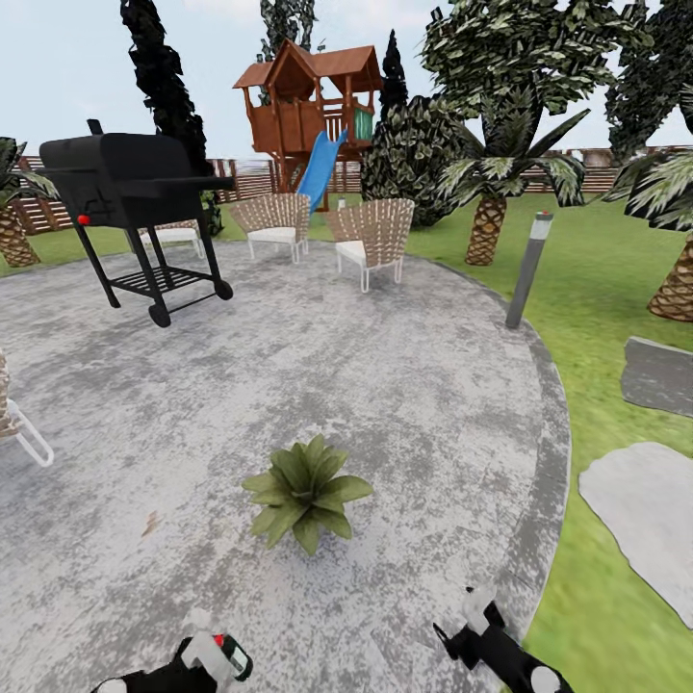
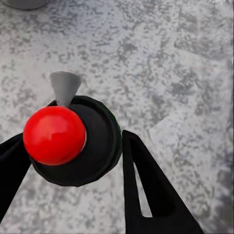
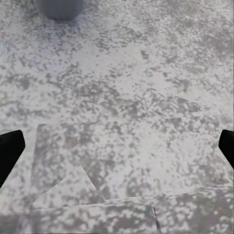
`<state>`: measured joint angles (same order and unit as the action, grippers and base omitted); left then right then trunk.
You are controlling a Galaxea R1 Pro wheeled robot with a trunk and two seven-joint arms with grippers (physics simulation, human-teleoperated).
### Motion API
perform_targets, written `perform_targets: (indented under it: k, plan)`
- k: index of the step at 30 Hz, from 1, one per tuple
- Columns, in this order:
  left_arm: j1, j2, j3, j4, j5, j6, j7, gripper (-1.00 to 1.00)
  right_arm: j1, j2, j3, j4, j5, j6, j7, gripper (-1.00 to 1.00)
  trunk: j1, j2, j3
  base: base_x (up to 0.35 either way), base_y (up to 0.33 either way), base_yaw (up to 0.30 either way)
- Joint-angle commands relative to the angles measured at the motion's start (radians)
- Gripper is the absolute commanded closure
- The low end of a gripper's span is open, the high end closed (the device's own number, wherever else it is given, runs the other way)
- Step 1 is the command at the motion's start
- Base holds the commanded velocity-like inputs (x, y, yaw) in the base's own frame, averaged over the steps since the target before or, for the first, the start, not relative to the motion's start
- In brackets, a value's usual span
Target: Pick up the pesticide atomizer in the garden and spray insectifuge to fully cover both potted plants in the garden.
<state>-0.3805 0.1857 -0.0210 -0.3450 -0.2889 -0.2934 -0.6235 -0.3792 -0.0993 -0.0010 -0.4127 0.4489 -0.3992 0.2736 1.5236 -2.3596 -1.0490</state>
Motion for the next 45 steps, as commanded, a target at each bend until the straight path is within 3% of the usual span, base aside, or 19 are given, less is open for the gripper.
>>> perform_targets:
  k: [1, 5, 6, 7, 9, 10, 15, 24, 25, 30, 33, 37, 42, 45]
  plan:
    - [-0.022, 0.003, 0.003, -0.008, -0.016, 0.012, -0.036, 1.00, 0.000, 0.000, 0.000, -0.020, 0.010, 0.020, 0.038, -1.00, 0.000, 0.000, -0.001, 0.000, 0.000, 0.000]
    - [-0.123, 0.003, 0.003, -0.009, -0.173, 0.096, -0.214, 1.00, -0.006, 0.002, 0.005, -0.122, 0.030, 0.125, 0.238, -1.00, 0.000, 0.000, -0.001, 0.000, 0.000, 0.000]
    - [-0.133, 0.001, 0.003, -0.009, -0.194, 0.104, -0.231, 1.00, -0.007, 0.002, 0.007, -0.131, 0.033, 0.130, 0.257, -1.00, 0.000, 0.000, -0.001, 0.000, 0.000, 0.000]
    - [-0.170, -0.006, 0.005, -0.010, -0.269, 0.132, -0.296, 1.00, -0.015, 0.005, 0.028, -0.174, 0.052, 0.143, 0.326, -1.00, 0.000, 0.000, -0.001, 0.000, 0.000, 0.000]
    - [-0.195, -0.009, 0.005, -0.010, -0.307, 0.144, -0.341, 1.00, -0.022, 0.010, 0.051, -0.203, 0.076, 0.149, 0.370, -1.00, 0.000, 0.000, -0.001, 0.000, 0.000, 0.000]
    - [-0.219, -0.012, 0.005, -0.011, -0.333, 0.152, -0.397, 1.00, -0.029, 0.016, 0.074, -0.234, 0.107, 0.169, 0.418, -1.00, 0.000, 0.000, -0.001, 0.000, 0.000, 0.000]
    - [-0.246, -0.012, 0.003, -0.012, -0.361, 0.155, -0.486, 1.00, -0.034, 0.049, 0.089, -0.285, 0.132, 0.239, 0.486, -1.00, 0.000, 0.000, -0.001, 0.000, 0.000, 0.000]
    - [-0.252, -0.017, 0.004, -0.014, -0.416, 0.155, -0.523, 1.00, -0.035, 0.095, 0.092, -0.298, 0.137, 0.259, 0.505, -1.00, 0.000, 0.000, -0.001, 0.000, 0.000, 0.000]
    - [-0.252, -0.018, 0.004, -0.014, -0.417, 0.155, -0.524, 1.00, -0.035, 0.099, 0.093, -0.298, 0.137, 0.259, 0.505, 1.00, 0.000, 0.000, -0.001, 0.000, 0.000, 0.000]
    - [-0.252, -0.043, 0.002, -0.036, -0.423, 0.154, -0.529, 1.00, -0.036, 0.120, 0.093, -0.304, 0.137, 0.259, 0.506, 1.00, 0.000, 0.000, -0.001, 0.000, 0.000, 0.000]
    - [-0.252, -0.053, -0.019, -0.047, -0.435, 0.155, -0.530, 1.00, -0.036, 0.136, 0.094, -0.310, 0.138, 0.261, 0.506, 1.00, 0.000, 0.000, -0.001, 0.000, 0.000, 0.000]
    - [-0.252, -0.087, -0.052, -0.050, -0.459, 0.157, -0.529, 1.00, -0.036, 0.162, 0.097, -0.311, 0.140, 0.261, 0.506, 1.00, 0.000, 0.000, -0.001, 0.000, 0.000, 0.000]
    - [-0.253, -0.117, -0.061, -0.076, -0.466, 0.157, -0.528, 1.00, -0.037, 0.182, 0.184, -0.315, 0.139, 0.261, 0.506, 1.00, 0.000, 0.000, -0.001, 0.000, 0.000, 0.000]
    - [-0.252, -0.121, -0.062, -0.086, -0.467, 0.157, -0.522, 1.00, -0.044, 0.194, 0.204, -0.316, 0.137, 0.262, 0.506, 1.00, 0.000, 0.000, -0.001, 0.000, 0.000, 0.000]
